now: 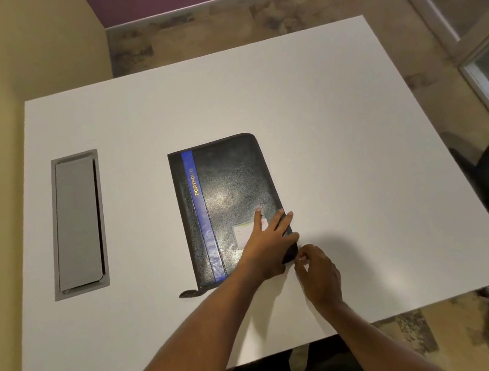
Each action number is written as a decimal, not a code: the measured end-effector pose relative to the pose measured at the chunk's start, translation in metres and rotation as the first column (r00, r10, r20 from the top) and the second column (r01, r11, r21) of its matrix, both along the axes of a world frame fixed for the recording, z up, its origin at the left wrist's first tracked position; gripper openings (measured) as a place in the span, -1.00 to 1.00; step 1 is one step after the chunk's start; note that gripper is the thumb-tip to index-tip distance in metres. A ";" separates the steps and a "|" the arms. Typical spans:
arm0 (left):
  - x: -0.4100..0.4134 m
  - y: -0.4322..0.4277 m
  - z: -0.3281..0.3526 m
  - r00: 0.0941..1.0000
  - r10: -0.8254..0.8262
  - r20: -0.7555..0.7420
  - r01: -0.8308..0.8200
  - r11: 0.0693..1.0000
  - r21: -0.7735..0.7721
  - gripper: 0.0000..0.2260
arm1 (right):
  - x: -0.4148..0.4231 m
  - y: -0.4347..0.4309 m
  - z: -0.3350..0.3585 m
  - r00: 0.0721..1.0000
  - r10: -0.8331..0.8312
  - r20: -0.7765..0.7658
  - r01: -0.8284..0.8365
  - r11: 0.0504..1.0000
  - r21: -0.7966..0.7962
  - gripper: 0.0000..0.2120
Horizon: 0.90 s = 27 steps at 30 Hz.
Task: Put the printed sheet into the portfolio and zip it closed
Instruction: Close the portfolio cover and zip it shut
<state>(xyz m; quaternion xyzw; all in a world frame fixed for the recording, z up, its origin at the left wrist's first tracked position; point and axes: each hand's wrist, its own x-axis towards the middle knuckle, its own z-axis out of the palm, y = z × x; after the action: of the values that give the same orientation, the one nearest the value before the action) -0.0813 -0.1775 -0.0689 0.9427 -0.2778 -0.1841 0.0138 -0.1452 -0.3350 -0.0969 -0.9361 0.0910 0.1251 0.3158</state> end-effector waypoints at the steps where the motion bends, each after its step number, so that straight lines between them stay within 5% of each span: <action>1: 0.002 0.001 0.001 1.000 -0.009 0.013 0.010 1.000 -0.009 -0.35 | 0.001 -0.002 0.000 1.000 0.005 0.014 -0.005 1.000 -0.012 -0.93; 6: 0.006 0.000 0.008 0.996 -0.028 0.081 0.031 0.999 -0.044 -0.42 | 0.018 -0.012 -0.003 0.998 0.035 0.051 -0.033 0.999 -0.031 -0.92; 14: 0.000 -0.005 0.002 0.996 0.080 -0.045 -0.083 0.994 -0.075 -0.32 | 0.079 -0.023 -0.004 0.993 0.113 0.023 -0.113 0.994 0.007 -0.96; 27: 0.008 -0.007 0.001 0.998 -0.018 0.055 0.022 0.997 -0.077 -0.61 | 0.212 0.014 0.004 0.930 0.353 0.100 -0.347 0.935 -0.075 -0.94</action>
<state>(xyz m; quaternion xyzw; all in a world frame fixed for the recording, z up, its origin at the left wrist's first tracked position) -0.0732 -0.1847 -0.0674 0.9433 -0.2945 -0.1478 0.0410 0.0671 -0.3214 -0.0927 -0.9514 -0.0915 0.1242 0.2665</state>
